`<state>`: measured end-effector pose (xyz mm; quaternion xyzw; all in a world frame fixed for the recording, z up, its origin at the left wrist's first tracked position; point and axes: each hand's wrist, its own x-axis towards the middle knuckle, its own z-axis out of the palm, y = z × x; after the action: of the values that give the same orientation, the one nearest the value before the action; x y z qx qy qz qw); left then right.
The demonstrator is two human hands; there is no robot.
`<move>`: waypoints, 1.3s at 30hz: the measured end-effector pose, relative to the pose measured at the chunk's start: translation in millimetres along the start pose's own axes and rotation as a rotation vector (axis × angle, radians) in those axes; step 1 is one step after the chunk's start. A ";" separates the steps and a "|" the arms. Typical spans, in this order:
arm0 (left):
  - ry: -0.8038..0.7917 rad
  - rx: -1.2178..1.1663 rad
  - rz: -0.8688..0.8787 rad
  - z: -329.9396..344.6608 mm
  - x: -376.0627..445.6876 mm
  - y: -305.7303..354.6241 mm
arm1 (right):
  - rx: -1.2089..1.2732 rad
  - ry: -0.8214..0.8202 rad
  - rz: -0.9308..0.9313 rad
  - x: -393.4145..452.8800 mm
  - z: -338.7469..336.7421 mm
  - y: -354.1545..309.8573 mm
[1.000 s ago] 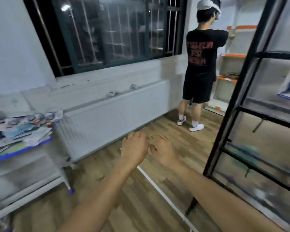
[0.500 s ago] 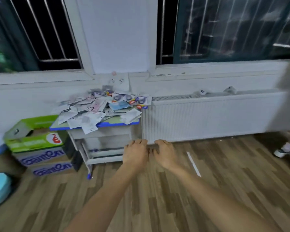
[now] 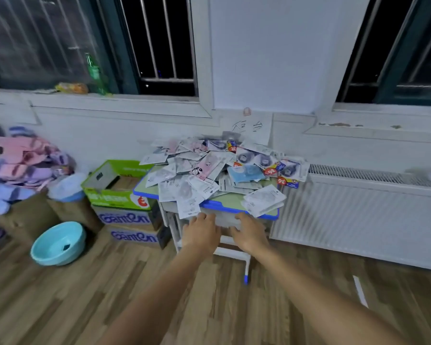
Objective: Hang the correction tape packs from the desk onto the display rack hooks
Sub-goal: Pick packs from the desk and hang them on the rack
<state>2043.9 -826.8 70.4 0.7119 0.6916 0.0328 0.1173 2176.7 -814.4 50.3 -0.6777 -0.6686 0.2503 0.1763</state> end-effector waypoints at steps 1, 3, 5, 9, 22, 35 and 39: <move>-0.001 -0.002 -0.021 -1.1 13.1 -8.6 | -0.003 -0.015 -0.005 15.7 5.0 -5.2; -0.007 -0.004 -0.050 -3.2 41.6 -27.1 | -0.003 -0.040 -0.018 47.5 15.7 -17.5; -0.020 -0.016 -0.068 -6.5 74.1 -47.0 | 0.018 -0.053 -0.013 81.0 27.3 -31.4; -0.045 -0.027 -0.058 -17.6 145.4 -88.0 | 0.080 -0.056 0.033 152.9 47.6 -62.1; -0.110 -0.023 0.030 -40.0 333.1 -148.1 | 0.266 0.054 0.406 324.2 76.7 -97.9; -0.105 0.129 0.138 -41.0 481.5 -149.0 | 0.026 0.136 0.645 429.6 89.2 -89.7; -0.099 0.203 0.236 -44.6 516.3 -145.5 | -0.001 0.132 0.686 439.6 89.4 -87.1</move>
<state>1913.7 -306.6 23.2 0.7972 0.5963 -0.0589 0.0741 2045.5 -382.0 -17.9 -0.8777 -0.3893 0.2504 0.1246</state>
